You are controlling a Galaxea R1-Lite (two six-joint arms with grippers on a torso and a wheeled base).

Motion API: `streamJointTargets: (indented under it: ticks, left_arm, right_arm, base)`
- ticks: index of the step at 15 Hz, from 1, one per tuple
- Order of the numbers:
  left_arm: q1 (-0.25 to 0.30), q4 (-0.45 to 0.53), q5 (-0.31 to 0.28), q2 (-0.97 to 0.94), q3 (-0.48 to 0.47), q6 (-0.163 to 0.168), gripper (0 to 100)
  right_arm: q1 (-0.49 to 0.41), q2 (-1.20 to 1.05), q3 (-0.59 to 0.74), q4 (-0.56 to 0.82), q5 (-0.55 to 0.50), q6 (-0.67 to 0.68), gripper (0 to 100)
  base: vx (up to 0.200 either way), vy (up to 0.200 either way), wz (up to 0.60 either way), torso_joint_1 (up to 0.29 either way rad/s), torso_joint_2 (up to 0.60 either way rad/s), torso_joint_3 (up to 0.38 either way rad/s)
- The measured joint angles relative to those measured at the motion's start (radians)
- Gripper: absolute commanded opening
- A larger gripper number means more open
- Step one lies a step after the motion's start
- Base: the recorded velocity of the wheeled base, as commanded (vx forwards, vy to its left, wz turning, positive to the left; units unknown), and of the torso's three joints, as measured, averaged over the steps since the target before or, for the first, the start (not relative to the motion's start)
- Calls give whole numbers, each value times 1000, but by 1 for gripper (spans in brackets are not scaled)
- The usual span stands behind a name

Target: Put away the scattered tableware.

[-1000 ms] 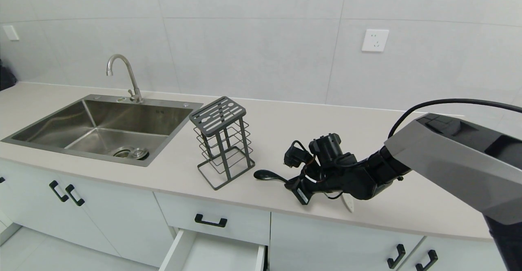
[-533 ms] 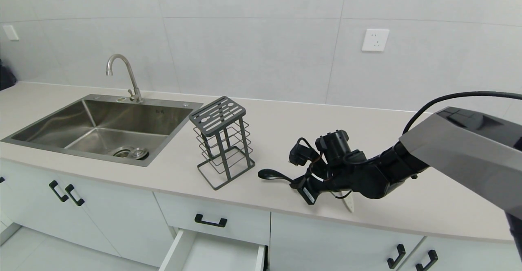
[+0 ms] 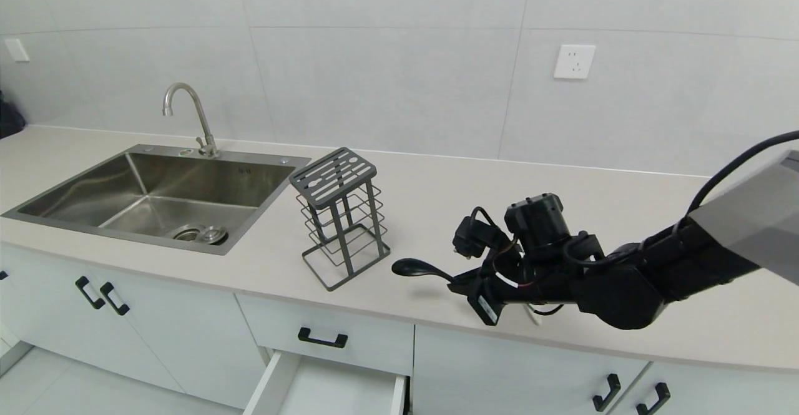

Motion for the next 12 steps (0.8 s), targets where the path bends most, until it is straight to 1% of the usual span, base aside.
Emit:
streamJointTargets:
  ticks: [3,6,9,12]
  left_arm:
    - [0,0,0,0,0,0,100]
    - [0,0,0,0,0,0,100]
    - [0,0,0,0,0,0,100]
    - [0,0,0,0,0,0,100]
  right_arm:
    - [48,-63,74,-35,0,50,0]
    - [92,-90,118,-59,-1,58,0]
    - [162,-98,145,-65,-1,74,0]
    - [197,-96,156,-95,-1,78,0]
  base:
    - [0,0,0,0,0,0]
    - [0,0,0,0,0,0]
    - [0,0,0,0,0,0]
    - [0,0,0,0,0,0]
